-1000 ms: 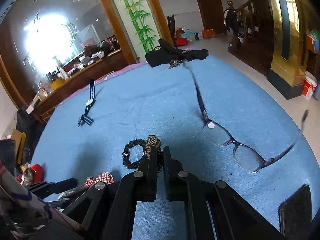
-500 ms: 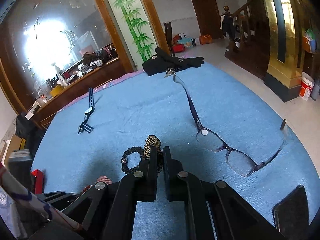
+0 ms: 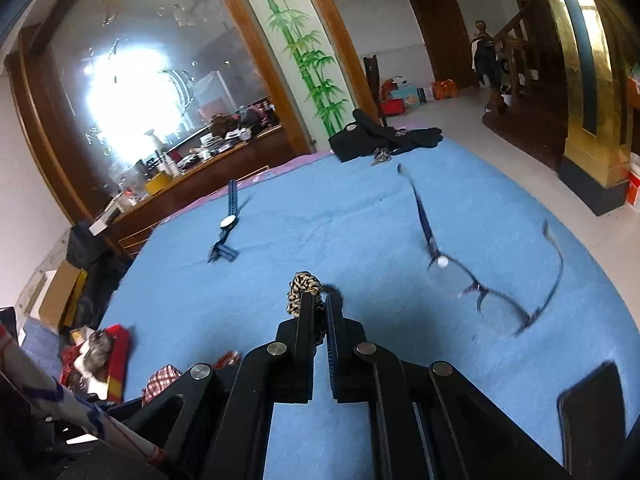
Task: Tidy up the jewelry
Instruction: 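Lift both held scrunchies off the table, then carry the plaid and leopard-print scrunchies over the tray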
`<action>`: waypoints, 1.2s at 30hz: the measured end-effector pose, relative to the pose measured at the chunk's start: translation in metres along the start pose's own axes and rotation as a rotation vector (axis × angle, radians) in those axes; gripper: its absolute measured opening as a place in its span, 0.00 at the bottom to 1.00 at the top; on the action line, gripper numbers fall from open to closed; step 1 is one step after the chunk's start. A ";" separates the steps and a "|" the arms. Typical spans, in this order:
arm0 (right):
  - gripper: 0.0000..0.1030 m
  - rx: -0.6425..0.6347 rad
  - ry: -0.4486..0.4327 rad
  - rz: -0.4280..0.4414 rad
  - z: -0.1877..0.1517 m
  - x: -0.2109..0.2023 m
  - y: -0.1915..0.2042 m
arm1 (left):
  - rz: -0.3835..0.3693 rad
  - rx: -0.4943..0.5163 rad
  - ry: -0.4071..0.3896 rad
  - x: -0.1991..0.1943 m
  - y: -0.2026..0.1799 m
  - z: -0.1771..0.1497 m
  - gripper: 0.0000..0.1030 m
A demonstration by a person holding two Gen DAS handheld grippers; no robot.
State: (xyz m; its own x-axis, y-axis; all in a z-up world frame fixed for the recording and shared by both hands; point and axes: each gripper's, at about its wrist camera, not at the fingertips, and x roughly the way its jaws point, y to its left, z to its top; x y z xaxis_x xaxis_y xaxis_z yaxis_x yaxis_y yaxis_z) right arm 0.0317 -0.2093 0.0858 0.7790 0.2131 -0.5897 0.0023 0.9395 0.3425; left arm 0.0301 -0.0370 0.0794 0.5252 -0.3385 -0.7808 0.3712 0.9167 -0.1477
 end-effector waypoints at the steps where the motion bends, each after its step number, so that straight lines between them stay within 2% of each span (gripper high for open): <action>1: 0.05 -0.004 0.007 0.010 -0.006 -0.003 0.003 | 0.003 -0.002 -0.004 -0.003 0.002 -0.004 0.14; 7: 0.05 -0.004 0.055 0.073 -0.037 -0.019 0.023 | -0.003 -0.021 -0.010 -0.013 0.011 -0.022 0.15; 11: 0.06 -0.033 0.060 0.083 -0.047 -0.028 0.039 | -0.004 -0.031 -0.017 -0.021 0.019 -0.034 0.15; 24: 0.06 -0.105 0.084 0.123 -0.061 -0.035 0.087 | 0.007 -0.111 -0.060 -0.049 0.059 -0.052 0.16; 36: 0.06 -0.208 0.127 0.211 -0.072 -0.028 0.150 | 0.075 -0.193 -0.105 -0.081 0.110 -0.075 0.16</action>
State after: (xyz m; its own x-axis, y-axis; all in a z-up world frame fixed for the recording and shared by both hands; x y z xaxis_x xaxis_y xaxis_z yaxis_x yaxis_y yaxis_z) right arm -0.0347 -0.0555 0.1011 0.6642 0.4286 -0.6125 -0.2893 0.9028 0.3181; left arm -0.0285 0.1073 0.0806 0.6264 -0.2788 -0.7280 0.1797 0.9603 -0.2132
